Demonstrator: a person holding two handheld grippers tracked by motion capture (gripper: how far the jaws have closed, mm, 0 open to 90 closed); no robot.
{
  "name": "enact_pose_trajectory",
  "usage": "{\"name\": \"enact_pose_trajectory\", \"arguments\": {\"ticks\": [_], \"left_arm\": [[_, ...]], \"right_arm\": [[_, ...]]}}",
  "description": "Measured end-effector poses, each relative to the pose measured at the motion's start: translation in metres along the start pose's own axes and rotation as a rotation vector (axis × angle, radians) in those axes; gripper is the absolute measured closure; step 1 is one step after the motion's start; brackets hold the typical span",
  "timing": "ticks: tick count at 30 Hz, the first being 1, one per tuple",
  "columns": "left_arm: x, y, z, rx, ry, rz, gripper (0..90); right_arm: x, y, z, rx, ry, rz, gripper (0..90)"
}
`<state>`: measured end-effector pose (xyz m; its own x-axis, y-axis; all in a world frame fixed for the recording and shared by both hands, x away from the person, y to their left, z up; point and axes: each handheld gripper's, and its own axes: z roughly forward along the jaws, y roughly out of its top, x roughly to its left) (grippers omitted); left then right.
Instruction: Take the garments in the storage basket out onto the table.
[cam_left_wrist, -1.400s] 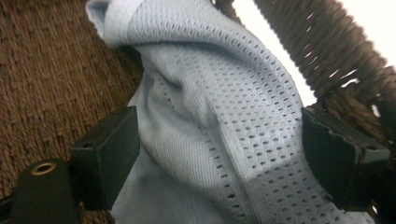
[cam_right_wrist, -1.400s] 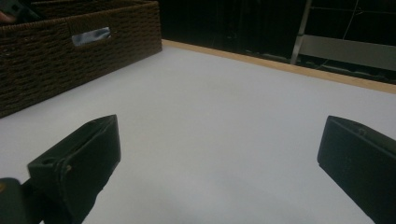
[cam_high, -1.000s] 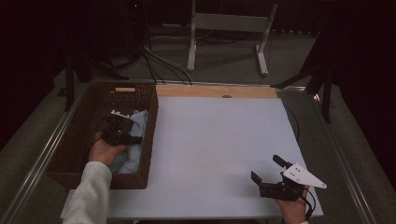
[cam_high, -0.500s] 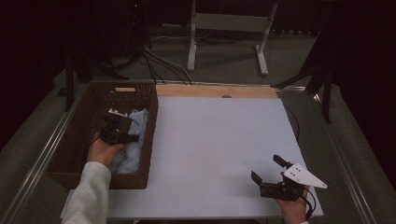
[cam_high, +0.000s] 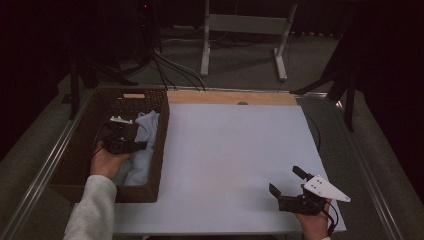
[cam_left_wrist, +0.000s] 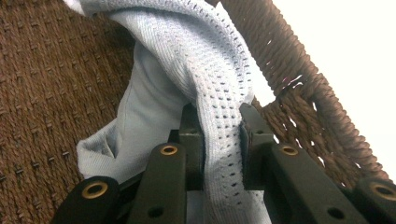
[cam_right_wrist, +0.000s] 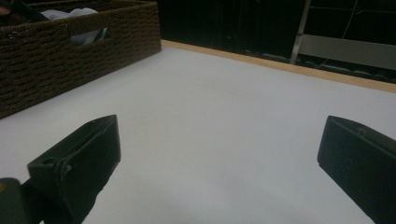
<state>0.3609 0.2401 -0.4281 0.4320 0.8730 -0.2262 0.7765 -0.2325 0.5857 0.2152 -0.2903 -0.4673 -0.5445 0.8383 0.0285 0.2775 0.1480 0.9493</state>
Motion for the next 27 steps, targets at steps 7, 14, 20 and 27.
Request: {"name": "enact_pose_trajectory", "arguments": {"ticks": [7, 14, 20, 27], "left_arm": [[-0.002, 0.001, -0.007, -0.031, 0.006, 0.011, 75.6], [-0.002, 0.001, -0.012, -0.055, 0.011, 0.011, 75.6], [-0.001, 0.001, -0.017, -0.07, 0.02, 0.012, 75.6], [0.0, 0.001, -0.023, -0.09, 0.022, 0.011, 75.6]], "right_arm": [[0.0, 0.0, 0.0, 0.0, 0.001, 0.001, 0.0], [0.0, 0.0, 0.0, 0.0, 0.001, -0.001, 0.0], [0.0, 0.0, 0.0, 0.0, 0.002, -0.001, 0.0], [0.0, 0.0, 0.001, 0.001, 0.004, -0.002, 0.0]]}}
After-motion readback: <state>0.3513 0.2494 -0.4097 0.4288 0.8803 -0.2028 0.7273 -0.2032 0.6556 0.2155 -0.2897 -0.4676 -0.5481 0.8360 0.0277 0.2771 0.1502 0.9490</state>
